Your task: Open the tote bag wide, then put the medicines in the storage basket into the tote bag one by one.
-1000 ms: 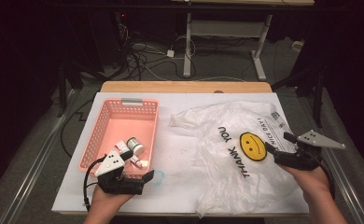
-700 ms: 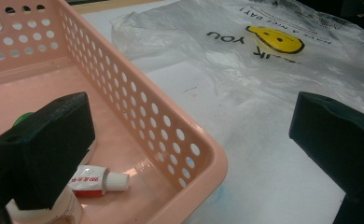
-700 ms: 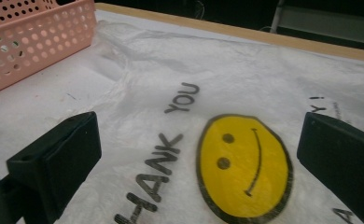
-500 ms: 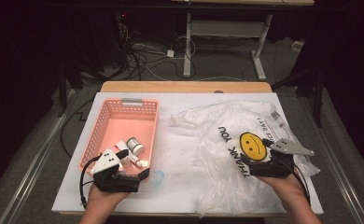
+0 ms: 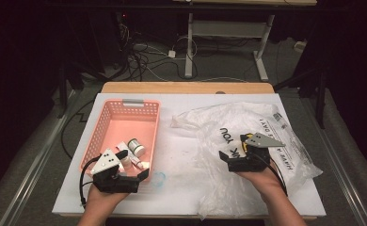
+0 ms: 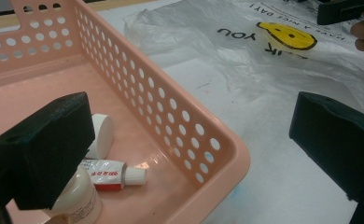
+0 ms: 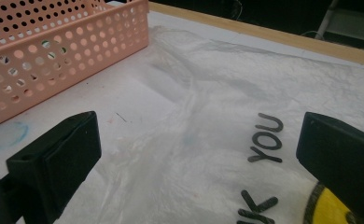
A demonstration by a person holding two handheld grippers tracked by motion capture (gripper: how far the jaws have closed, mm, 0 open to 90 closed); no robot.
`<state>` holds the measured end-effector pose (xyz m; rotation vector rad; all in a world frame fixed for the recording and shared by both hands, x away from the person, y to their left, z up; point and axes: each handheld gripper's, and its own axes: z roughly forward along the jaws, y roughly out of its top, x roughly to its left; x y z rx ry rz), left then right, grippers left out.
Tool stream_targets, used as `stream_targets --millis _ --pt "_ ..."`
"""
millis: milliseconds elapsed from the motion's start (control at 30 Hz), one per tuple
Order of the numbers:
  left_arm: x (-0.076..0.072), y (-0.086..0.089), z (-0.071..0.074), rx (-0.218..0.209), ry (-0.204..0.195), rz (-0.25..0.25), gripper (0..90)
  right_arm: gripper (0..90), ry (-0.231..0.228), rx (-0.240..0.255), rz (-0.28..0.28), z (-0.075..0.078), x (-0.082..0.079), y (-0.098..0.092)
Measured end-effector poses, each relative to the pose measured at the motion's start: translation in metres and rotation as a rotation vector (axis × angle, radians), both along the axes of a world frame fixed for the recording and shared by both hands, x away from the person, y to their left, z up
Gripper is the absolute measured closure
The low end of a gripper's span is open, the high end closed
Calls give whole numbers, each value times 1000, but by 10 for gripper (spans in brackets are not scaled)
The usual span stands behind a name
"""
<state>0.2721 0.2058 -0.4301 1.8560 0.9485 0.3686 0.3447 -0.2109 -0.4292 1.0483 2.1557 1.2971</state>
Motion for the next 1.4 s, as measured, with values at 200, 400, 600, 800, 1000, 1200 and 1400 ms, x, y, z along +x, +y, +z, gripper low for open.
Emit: stream_targets --millis 200,400,600,800,1000,1200,1400 --pt "-1 1 1 0 -5 10 0 37 13 -17 6 -5 11 12" --pt "0 -1 1 8 -8 2 0 139 59 -41 55 -12 17 28" --pt "-4 0 0 3 -6 0 0 267 111 -81 124 -21 15 39" --pt "-10 -2 0 29 -6 -2 0 307 176 -150 141 -38 18 44" --pt "-14 -5 1 34 -8 -6 0 368 206 -206 136 -52 19 46" --pt "-11 -4 -1 27 -1 -6 0 468 198 -194 114 -54 19 40" --pt "-12 -3 0 27 -3 -7 0 527 187 -159 111 -52 20 34"
